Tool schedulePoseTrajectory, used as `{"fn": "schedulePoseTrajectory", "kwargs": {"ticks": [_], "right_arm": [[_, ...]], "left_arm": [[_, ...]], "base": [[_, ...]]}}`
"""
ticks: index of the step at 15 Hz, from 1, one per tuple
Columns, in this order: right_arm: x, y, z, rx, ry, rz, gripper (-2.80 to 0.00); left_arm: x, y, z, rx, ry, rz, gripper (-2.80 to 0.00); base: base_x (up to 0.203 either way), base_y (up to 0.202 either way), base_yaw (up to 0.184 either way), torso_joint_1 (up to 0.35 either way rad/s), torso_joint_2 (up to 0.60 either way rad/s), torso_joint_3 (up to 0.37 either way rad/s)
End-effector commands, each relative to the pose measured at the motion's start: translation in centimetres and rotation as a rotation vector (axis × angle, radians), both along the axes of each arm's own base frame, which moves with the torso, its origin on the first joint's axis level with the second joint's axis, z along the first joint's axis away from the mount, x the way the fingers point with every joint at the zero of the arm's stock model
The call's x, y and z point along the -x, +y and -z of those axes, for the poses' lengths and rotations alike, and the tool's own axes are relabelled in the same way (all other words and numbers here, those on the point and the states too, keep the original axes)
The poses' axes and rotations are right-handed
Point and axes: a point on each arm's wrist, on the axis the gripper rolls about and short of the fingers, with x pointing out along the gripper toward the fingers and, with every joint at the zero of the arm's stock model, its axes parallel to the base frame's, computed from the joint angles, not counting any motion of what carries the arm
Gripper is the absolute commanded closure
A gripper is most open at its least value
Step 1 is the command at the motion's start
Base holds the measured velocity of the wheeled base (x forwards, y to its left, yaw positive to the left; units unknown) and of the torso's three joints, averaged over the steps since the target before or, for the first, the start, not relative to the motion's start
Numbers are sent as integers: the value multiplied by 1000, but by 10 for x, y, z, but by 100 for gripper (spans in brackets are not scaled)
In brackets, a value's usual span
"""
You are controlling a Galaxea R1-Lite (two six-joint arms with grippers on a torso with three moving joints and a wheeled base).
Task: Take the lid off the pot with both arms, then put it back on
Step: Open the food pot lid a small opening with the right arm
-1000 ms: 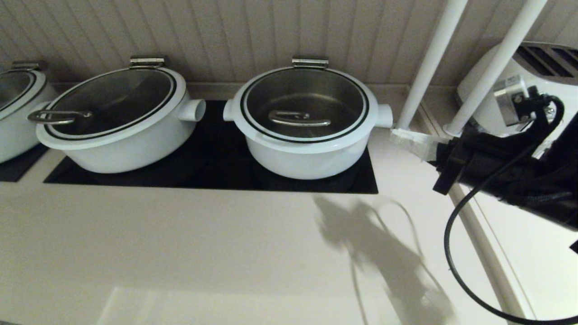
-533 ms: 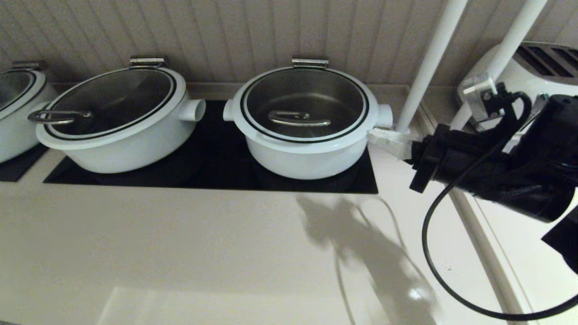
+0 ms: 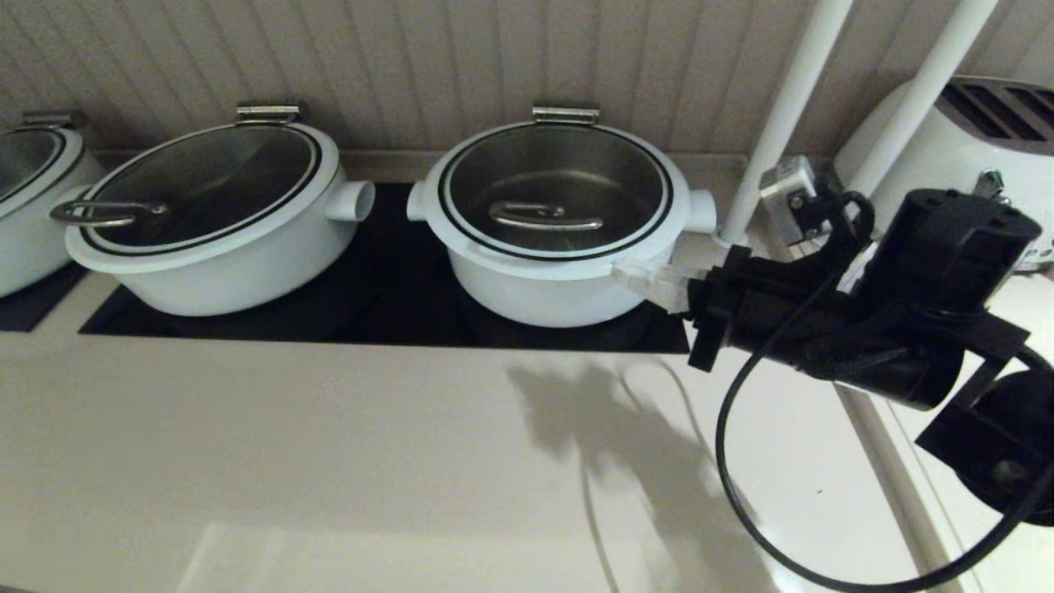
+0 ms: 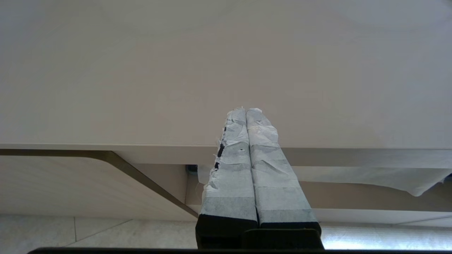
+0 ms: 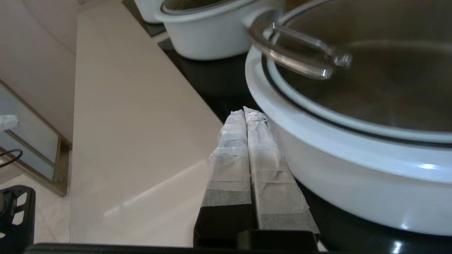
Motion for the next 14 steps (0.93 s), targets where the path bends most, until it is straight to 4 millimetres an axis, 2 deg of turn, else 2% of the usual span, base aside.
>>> {"fn": "schedulePoseTrajectory", "kwargs": {"ticks": [1, 4, 10, 14], "right_arm": [[-5, 4, 9, 12, 22, -6, 0], [-12, 9, 14, 14, 40, -9, 0], [-18, 31, 3, -12, -6, -56, 0], [-24, 36, 8, -7, 1, -57, 0]], "left_arm": [[0, 0, 0, 0, 0, 0, 0], [0, 0, 0, 0, -1, 0, 0], [0, 0, 0, 0, 0, 0, 0], [0, 0, 0, 0, -2, 0, 0]], "base": [[0, 0, 0, 0, 0, 0], [0, 0, 0, 0, 0, 0], [0, 0, 0, 0, 0, 0], [0, 0, 0, 0, 0, 0]]}}
